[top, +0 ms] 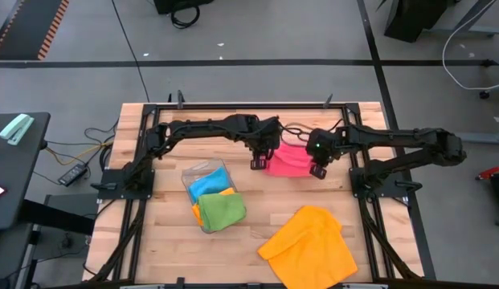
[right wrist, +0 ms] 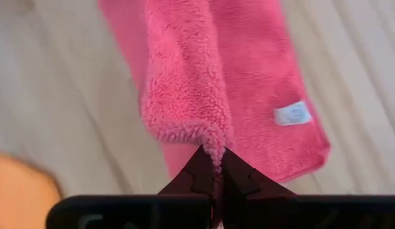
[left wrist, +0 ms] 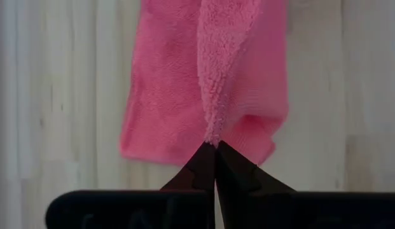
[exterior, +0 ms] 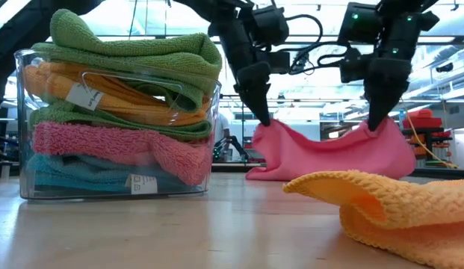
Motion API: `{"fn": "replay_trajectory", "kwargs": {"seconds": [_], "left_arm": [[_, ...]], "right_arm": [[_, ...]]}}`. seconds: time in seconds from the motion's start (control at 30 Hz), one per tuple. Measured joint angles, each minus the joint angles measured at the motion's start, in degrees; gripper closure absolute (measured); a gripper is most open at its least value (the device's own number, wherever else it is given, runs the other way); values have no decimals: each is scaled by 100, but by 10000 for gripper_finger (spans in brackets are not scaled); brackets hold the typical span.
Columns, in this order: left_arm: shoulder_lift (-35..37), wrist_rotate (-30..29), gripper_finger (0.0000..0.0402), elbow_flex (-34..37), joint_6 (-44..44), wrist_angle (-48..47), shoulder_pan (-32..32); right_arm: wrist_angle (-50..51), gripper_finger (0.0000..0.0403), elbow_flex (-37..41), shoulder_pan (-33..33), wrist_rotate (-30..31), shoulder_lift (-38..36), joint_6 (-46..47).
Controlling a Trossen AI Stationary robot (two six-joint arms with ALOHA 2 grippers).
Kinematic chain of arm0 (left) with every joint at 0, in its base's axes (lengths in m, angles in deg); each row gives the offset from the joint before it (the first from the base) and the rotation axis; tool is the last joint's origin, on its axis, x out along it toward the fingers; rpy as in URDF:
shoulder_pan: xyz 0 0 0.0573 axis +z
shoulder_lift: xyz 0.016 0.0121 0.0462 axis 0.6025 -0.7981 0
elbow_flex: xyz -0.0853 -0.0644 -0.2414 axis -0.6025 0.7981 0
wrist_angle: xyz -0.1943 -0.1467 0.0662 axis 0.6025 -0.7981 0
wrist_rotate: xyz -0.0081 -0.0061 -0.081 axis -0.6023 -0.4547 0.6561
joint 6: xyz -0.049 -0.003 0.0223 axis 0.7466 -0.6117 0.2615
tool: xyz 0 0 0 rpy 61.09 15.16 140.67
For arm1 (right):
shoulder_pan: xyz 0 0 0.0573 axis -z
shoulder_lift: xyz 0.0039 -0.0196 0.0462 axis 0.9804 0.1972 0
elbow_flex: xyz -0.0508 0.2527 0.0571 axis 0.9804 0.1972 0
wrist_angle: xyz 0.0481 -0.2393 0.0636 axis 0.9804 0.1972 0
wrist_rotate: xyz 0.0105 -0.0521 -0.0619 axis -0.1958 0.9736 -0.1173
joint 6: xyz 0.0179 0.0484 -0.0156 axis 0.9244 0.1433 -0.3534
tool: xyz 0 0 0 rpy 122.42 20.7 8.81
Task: Fold microfiber towels
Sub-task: Fold the pink towel
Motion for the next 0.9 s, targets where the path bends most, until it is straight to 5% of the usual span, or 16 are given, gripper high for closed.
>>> {"fn": "replay_trajectory", "kwargs": {"seconds": [0.53,0.9], "left_arm": [[-315,-427,370,2,-391,594,338],[-174,-37,216,0,-142,341,581]], "right_arm": [[39,383,-47,797,2,20,811],[-197,380,-47,878,33,46,375]]}}
